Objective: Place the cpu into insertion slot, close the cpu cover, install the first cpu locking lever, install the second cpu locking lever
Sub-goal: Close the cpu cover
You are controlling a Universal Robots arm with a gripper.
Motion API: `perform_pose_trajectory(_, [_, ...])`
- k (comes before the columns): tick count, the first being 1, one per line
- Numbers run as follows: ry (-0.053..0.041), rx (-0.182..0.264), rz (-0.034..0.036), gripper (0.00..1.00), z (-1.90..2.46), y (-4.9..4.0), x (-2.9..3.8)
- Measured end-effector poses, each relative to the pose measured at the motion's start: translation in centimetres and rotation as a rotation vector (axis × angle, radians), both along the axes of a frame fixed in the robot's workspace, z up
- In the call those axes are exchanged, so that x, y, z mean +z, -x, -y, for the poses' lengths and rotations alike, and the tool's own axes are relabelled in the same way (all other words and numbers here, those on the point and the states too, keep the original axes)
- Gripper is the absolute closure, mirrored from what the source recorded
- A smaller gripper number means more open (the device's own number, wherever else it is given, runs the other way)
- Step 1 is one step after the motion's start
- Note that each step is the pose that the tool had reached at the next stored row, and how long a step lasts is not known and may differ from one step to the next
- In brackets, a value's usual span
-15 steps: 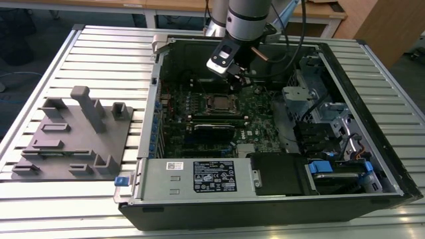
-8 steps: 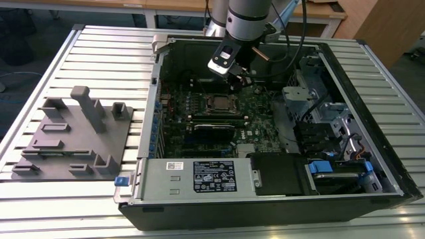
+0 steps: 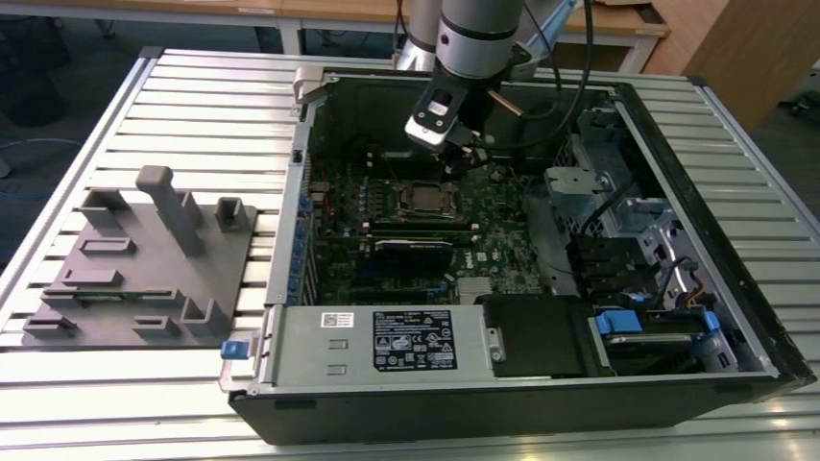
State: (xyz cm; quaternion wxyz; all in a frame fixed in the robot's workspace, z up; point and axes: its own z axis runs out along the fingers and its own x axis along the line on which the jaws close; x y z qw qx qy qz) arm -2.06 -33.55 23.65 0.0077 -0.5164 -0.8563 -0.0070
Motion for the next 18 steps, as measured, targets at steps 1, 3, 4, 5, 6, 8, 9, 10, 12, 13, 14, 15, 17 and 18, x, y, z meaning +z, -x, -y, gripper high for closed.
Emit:
perform_pose_trajectory(1, [0.0000,0.015,0.0000,0.90,0.00,0.00,0.00])
perform_pose_trajectory(3, [-0.0001,0.044,0.0000,0.90,0.00,0.00,-0.01])
perform_pose_trajectory(4, [-0.0003,0.060,0.0000,0.90,0.00,0.00,-0.01])
perform_pose_trajectory(5, [-0.0003,0.075,0.0000,0.90,0.00,0.00,-0.01])
perform_pose_trajectory(6, [-0.0004,0.089,0.0000,0.90,0.00,0.00,-0.01])
perform_pose_trajectory(8, [-0.0007,0.118,0.0000,0.90,0.00,0.00,-0.02])
perform_pose_trajectory(9, [-0.0008,0.131,0.0000,0.90,0.00,0.00,-0.02])
perform_pose_trajectory(10, [-0.0009,0.146,0.0000,0.90,0.00,0.00,-0.02])
perform_pose_trajectory(12, [-0.0009,0.164,0.0000,0.90,0.00,0.00,-0.02])
perform_pose_trajectory(13, [-0.0009,0.164,0.0000,0.90,0.00,0.00,-0.02])
perform_pose_trajectory(14, [-0.0009,0.164,0.0000,0.90,0.00,0.00,-0.02])
perform_pose_trajectory(15, [-0.0009,0.165,0.0000,0.90,0.00,0.00,-0.02])
perform_pose_trajectory(17, [-0.0009,0.165,0.0000,0.90,0.00,0.00,-0.02])
perform_pose_trajectory(18, [-0.0009,0.165,0.0000,0.90,0.00,0.00,-0.02])
